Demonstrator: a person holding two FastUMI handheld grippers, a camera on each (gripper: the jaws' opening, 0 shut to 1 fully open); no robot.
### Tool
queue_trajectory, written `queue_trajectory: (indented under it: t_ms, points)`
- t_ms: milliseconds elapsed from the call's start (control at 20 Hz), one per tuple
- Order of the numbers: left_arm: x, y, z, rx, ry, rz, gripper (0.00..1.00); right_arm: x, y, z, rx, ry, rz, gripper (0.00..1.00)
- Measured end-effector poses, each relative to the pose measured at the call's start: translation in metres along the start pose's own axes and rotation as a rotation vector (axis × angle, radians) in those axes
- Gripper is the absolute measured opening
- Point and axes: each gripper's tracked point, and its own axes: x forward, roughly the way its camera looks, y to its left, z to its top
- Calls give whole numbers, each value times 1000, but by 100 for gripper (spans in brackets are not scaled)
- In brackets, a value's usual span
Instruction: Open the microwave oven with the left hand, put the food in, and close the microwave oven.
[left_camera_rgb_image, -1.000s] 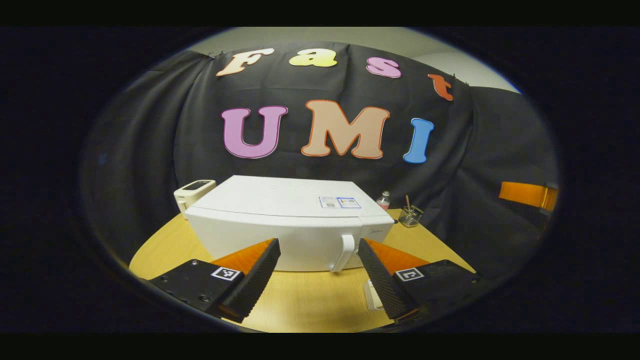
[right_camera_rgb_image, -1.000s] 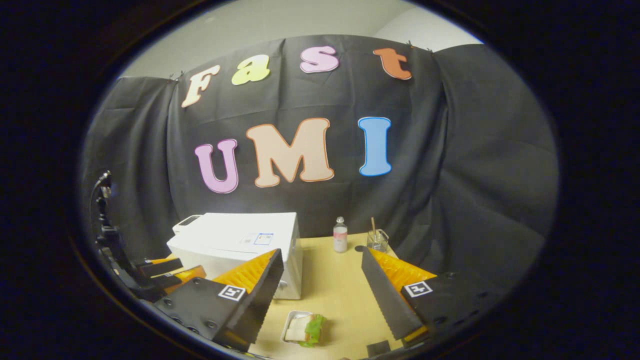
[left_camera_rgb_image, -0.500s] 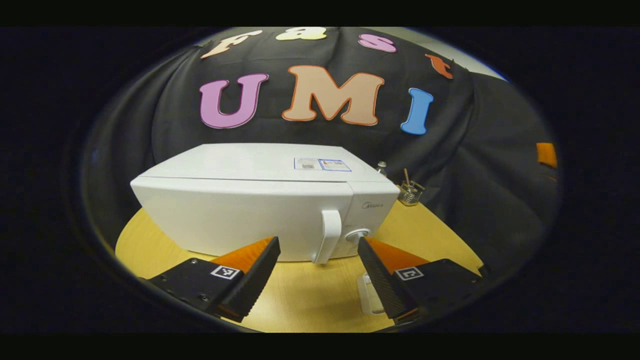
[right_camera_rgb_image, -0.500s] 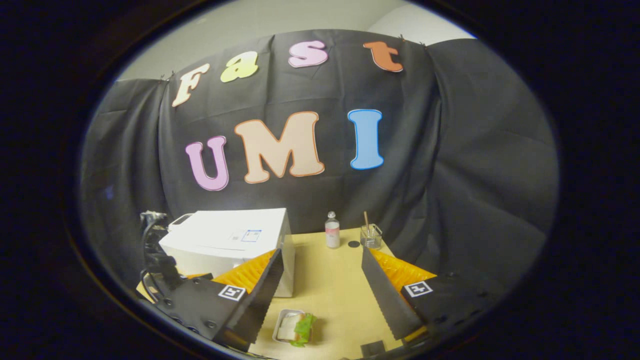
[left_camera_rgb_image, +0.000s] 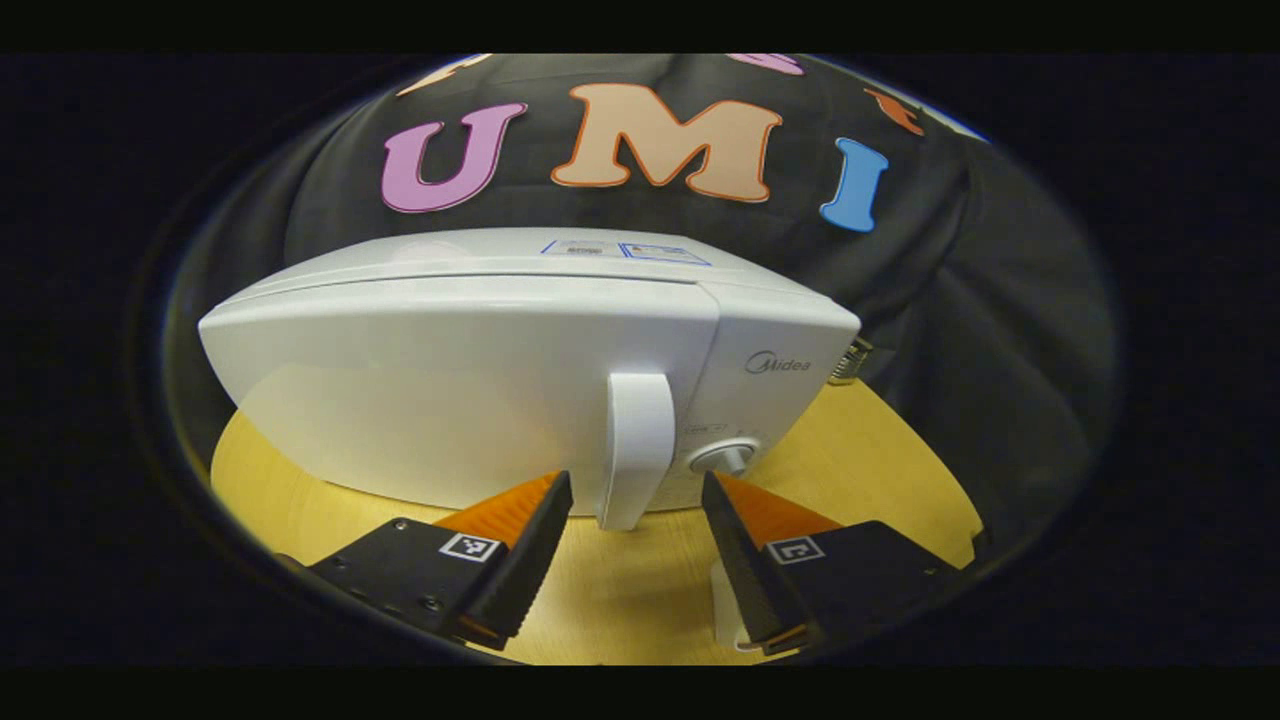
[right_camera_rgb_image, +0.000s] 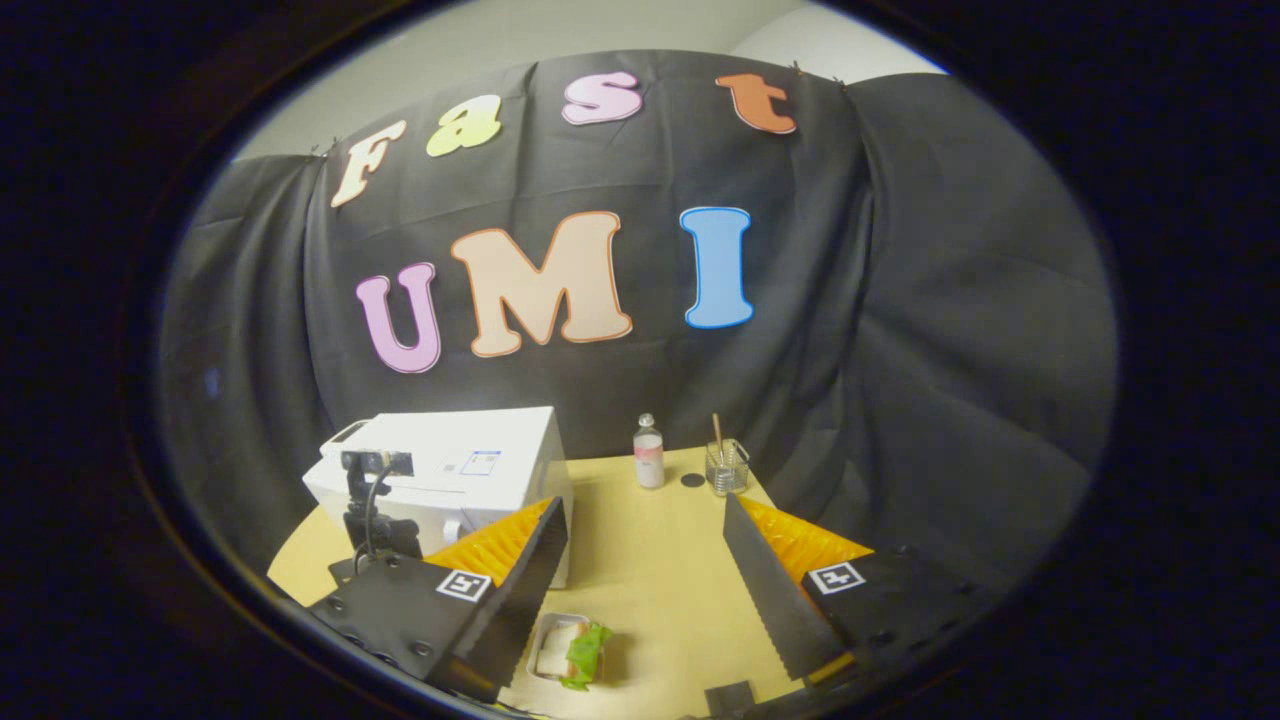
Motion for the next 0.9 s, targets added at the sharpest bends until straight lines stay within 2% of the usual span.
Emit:
queue_trajectory:
  t_ms: [100,200,250,300,450,500,900]
  points:
    - [6,0,-1,12,10,-5,77,3,-4,-1,7,7,-8,99]
    - [7,-1,-5,14,24,-8,69,3,-7,-2,13,9,-16,99]
    - [9,0,-4,14,21,-1,60,3,-9,-2,15,11,-21,99]
    - [10,4,-3,15,19,12,59,4,-10,-2,14,12,-24,99]
    - [13,9,-5,13,24,29,29,3,-16,-5,-2,18,-41,99]
    - [10,9,-5,26,30,29,32,3,-18,-8,-7,23,-50,99]
    - [7,10,-7,54,32,26,20,-8,-20,-23,6,50,-64,99]
